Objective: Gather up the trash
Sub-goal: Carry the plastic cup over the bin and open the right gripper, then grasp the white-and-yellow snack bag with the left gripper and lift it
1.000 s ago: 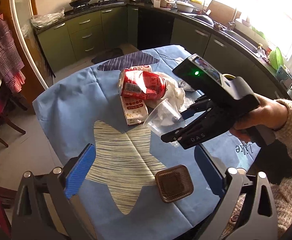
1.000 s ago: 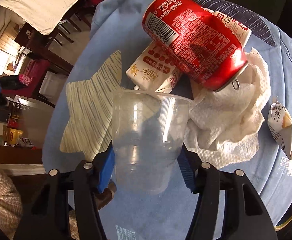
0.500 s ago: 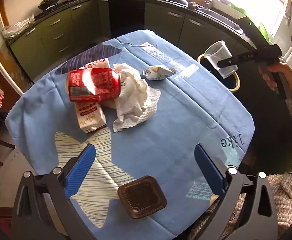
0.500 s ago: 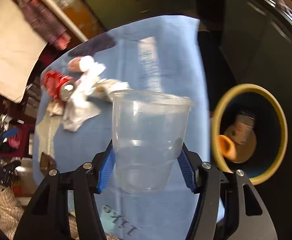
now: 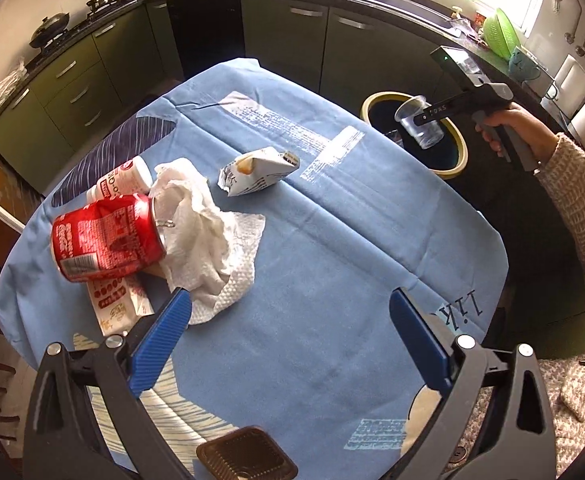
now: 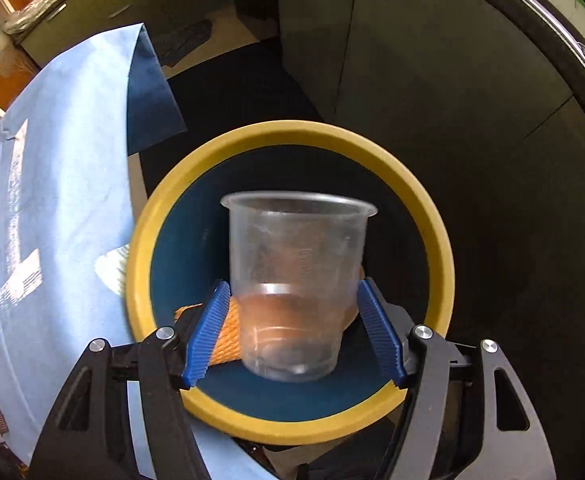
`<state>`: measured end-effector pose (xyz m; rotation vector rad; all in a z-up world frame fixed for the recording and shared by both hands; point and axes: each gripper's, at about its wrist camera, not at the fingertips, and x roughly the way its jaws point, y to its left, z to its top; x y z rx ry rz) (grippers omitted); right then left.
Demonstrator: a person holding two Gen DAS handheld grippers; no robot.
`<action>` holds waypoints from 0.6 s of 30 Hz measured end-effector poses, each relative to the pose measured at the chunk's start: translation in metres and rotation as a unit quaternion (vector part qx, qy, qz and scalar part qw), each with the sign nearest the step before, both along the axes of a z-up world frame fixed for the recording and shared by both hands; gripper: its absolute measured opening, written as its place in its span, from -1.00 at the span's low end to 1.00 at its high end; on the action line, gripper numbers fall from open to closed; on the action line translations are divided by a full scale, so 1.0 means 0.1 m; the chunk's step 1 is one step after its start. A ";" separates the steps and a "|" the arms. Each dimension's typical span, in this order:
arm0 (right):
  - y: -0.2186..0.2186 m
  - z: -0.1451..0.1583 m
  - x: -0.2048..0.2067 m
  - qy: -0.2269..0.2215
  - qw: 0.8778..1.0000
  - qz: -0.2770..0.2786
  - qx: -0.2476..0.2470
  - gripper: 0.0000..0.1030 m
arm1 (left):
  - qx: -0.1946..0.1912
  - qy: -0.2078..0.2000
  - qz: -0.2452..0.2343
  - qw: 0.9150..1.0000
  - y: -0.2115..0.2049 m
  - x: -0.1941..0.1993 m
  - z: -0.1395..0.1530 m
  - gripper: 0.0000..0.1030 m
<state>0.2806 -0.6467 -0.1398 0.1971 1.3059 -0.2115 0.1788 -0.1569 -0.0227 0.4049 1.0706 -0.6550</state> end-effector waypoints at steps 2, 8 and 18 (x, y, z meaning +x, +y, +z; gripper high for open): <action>-0.06 0.04 -0.05 -0.008 1.000 -0.005 0.025 0.29 | 0.005 -0.006 -0.016 1.000 -0.12 0.08 -0.03 0.86; 0.01 0.22 -0.26 -0.020 0.999 0.009 0.042 0.31 | 0.053 -0.074 -0.146 0.985 -0.63 0.41 -0.25 0.87; 0.24 0.24 -0.46 -0.017 0.996 0.049 0.077 0.38 | 0.114 -0.031 -0.257 0.959 -0.93 1.10 -0.76 0.87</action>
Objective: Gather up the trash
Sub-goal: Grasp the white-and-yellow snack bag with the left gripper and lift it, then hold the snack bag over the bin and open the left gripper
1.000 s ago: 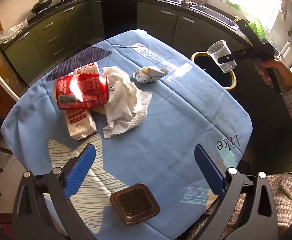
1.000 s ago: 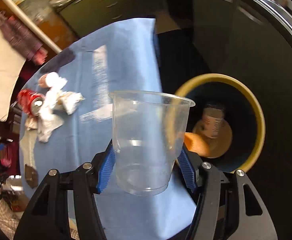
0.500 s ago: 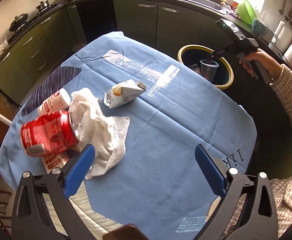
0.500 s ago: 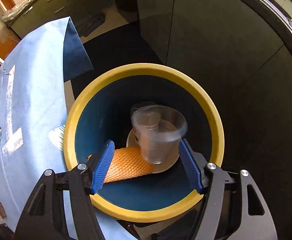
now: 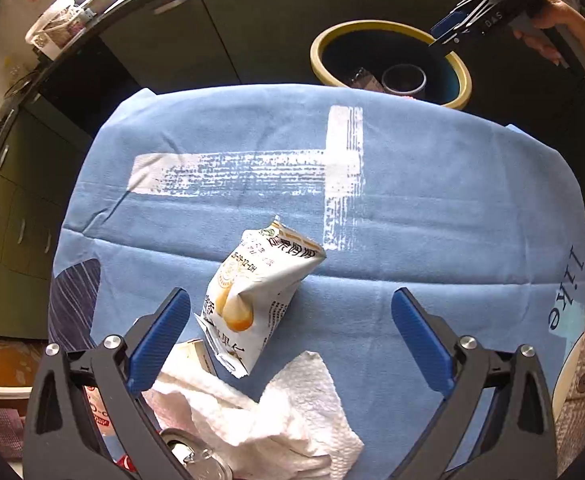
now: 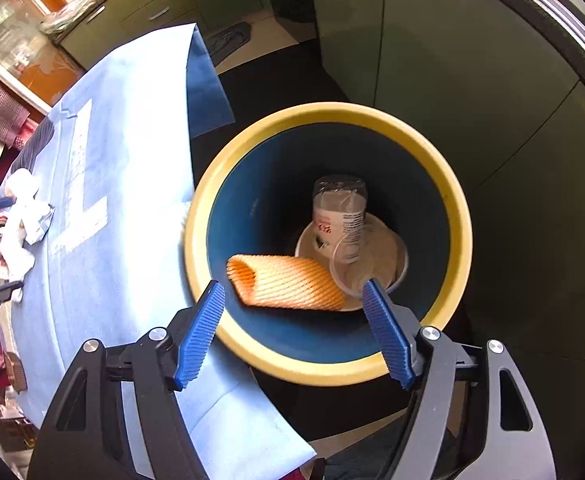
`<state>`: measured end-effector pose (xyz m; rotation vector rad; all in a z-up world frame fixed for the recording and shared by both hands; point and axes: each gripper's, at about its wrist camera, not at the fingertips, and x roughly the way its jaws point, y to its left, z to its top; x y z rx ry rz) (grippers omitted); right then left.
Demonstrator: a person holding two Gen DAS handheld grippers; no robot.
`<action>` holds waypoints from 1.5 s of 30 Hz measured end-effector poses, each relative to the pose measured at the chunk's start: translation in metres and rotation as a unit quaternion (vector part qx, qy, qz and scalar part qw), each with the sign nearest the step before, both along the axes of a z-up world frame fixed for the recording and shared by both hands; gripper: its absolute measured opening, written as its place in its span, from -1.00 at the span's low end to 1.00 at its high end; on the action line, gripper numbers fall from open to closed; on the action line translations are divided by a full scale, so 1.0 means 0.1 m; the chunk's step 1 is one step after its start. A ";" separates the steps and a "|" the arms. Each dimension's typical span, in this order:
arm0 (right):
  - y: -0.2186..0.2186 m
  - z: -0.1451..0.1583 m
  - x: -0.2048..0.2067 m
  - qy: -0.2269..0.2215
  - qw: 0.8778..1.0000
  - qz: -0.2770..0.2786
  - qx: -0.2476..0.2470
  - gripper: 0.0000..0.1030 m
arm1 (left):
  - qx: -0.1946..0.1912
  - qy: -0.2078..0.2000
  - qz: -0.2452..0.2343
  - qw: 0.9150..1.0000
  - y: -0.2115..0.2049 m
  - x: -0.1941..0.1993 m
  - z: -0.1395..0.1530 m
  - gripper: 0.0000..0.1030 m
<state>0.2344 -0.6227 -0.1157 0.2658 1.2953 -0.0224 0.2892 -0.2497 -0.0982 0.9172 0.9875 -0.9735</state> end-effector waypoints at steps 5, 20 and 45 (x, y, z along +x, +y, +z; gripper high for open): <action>0.09 -0.01 -0.02 0.002 1.000 0.015 0.007 0.39 | -0.006 0.030 0.006 1.000 0.01 0.16 -0.05 0.77; 0.16 -0.05 -0.02 0.006 0.999 0.023 0.025 0.40 | 0.000 0.047 0.011 0.999 -0.01 0.24 -0.23 -0.15; -0.61 0.35 -0.86 -0.039 0.998 -0.041 0.027 0.40 | -0.057 0.054 -0.103 0.992 -1.92 -0.41 0.38 -0.30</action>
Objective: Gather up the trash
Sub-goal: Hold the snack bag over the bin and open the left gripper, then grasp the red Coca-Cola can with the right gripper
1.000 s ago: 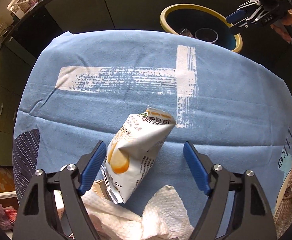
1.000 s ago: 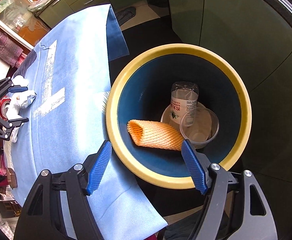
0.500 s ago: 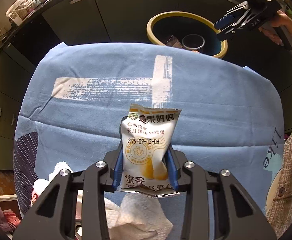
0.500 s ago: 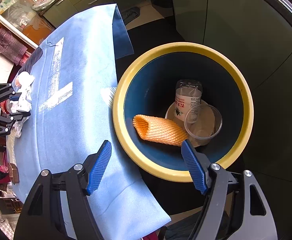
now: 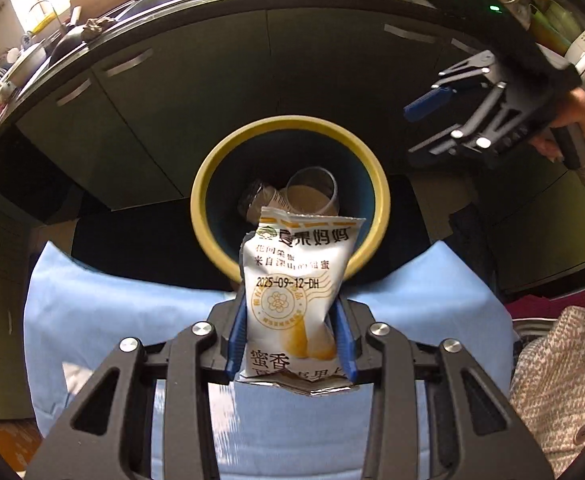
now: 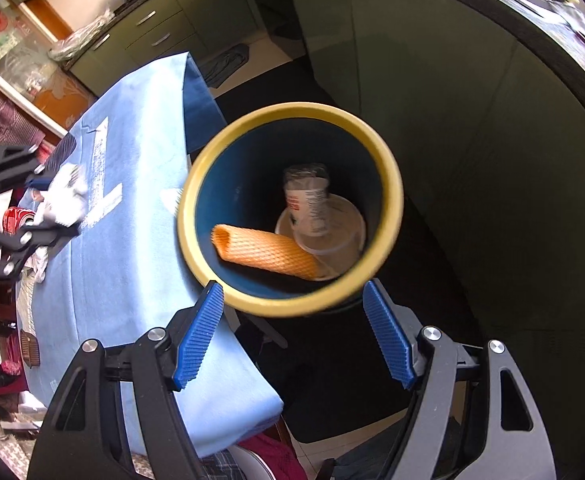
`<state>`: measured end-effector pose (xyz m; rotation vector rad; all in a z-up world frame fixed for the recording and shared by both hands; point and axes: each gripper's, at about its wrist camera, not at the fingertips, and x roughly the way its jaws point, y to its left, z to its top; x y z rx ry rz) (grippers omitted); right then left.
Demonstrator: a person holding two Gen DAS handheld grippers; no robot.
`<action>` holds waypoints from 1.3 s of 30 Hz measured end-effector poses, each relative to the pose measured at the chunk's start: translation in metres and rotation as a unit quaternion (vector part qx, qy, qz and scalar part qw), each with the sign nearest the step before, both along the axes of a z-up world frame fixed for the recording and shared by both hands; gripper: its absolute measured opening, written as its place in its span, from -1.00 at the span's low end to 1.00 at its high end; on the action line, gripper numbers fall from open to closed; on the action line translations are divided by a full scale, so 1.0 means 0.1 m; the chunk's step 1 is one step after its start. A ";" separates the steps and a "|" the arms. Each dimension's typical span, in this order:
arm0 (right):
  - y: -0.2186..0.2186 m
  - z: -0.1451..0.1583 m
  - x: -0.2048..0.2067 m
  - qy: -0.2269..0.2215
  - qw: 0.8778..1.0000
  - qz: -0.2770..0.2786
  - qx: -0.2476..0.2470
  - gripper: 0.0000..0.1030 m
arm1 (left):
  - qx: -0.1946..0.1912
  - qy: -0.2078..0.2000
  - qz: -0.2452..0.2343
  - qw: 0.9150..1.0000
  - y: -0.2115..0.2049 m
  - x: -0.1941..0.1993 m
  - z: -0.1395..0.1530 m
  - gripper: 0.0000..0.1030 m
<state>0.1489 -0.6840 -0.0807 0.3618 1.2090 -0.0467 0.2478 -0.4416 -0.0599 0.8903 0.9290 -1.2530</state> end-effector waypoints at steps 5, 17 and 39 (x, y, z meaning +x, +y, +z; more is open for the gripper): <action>-0.18 0.01 -0.27 0.006 1.000 -0.021 -0.002 0.40 | 0.022 -0.008 0.019 1.000 -0.68 0.16 -0.33 0.25; 0.14 0.06 -0.16 0.007 0.999 0.038 -0.016 0.40 | -0.015 -0.010 0.043 0.999 -0.02 -0.18 0.15 0.47; 3.93 0.72 1.45 -0.097 0.878 0.468 -0.038 0.40 | -0.077 -0.050 0.401 0.911 3.79 -1.02 0.56 0.87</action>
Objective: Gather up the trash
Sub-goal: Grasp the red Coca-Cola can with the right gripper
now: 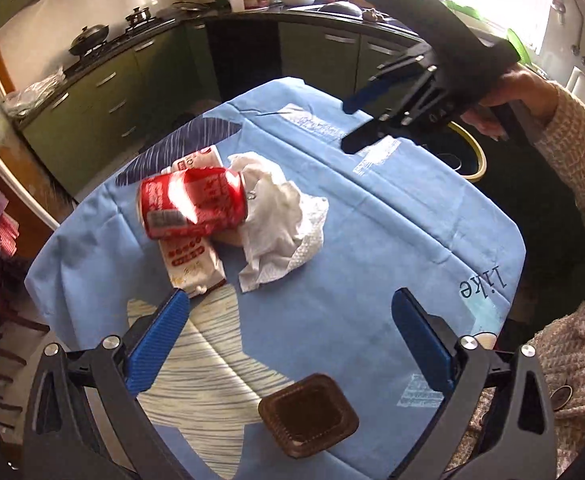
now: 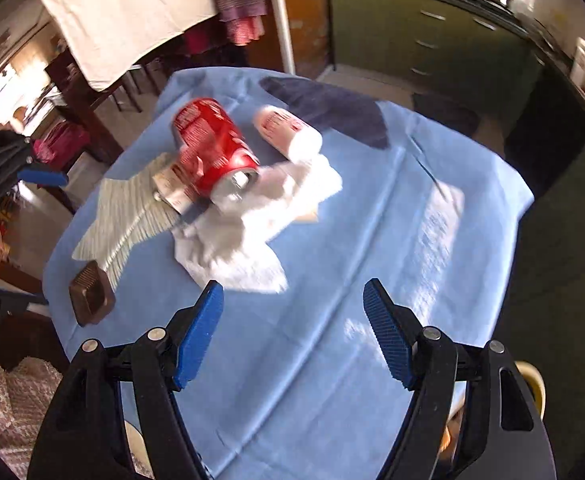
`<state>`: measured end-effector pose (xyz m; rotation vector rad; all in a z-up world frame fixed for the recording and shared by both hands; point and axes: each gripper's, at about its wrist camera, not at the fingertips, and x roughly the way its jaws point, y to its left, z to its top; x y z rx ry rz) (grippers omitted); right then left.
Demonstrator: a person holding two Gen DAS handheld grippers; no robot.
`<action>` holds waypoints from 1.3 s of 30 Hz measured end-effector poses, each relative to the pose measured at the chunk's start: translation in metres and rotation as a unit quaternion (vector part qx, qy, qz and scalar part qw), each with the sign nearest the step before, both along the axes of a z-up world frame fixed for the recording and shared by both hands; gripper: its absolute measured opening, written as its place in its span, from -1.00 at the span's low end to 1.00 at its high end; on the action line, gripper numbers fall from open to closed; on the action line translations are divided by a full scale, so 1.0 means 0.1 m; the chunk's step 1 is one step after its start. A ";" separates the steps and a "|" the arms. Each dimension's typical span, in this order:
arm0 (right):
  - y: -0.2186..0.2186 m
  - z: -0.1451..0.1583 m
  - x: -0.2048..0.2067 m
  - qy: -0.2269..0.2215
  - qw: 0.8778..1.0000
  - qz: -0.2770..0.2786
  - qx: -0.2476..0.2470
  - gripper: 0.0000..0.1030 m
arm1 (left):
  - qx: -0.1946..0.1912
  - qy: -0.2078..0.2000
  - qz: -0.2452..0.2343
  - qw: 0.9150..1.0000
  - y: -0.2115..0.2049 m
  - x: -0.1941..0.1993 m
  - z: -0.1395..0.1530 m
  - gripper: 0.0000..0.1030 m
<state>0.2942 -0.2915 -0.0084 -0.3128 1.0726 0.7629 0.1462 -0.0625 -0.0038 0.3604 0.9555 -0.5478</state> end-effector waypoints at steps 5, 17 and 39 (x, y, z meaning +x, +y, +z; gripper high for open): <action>0.90 -0.04 0.22 -0.019 0.995 0.086 -0.036 0.51 | -0.003 0.008 0.019 1.000 0.24 -0.03 -0.08 0.87; 1.66 -0.45 0.33 -0.073 0.972 0.179 -0.136 0.63 | -0.020 0.018 0.032 0.999 0.48 -0.03 -0.18 0.87; 1.53 -0.40 0.45 -0.041 0.988 0.118 -0.091 0.35 | -0.023 0.023 0.030 0.999 0.48 -0.04 -0.21 0.87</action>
